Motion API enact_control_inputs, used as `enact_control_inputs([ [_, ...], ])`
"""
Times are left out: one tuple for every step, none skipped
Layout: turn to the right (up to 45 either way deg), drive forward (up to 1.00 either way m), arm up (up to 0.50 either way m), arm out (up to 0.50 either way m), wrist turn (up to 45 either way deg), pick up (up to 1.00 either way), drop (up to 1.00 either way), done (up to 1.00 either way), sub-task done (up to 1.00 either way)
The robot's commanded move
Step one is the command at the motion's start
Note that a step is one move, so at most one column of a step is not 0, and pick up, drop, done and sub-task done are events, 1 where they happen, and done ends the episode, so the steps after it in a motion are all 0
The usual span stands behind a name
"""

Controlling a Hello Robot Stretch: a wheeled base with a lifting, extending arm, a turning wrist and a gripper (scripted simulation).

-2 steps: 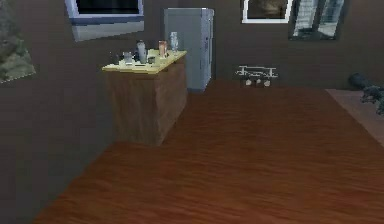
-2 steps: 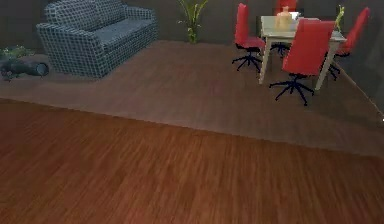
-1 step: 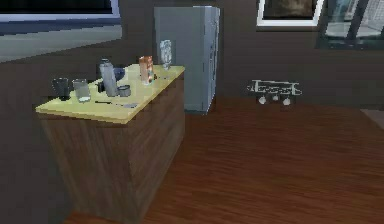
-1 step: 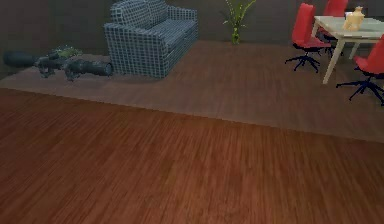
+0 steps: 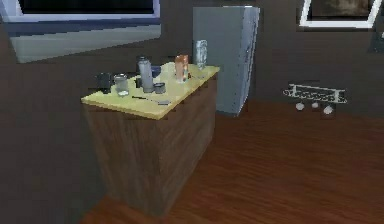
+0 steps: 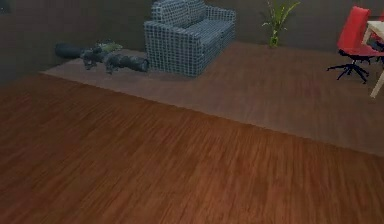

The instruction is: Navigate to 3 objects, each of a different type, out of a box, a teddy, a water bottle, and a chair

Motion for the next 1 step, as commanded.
enact_control_inputs([
  [0.0,0.45,0.00,0.00,0.0,0.00,0.00,0.00,0.00],
])
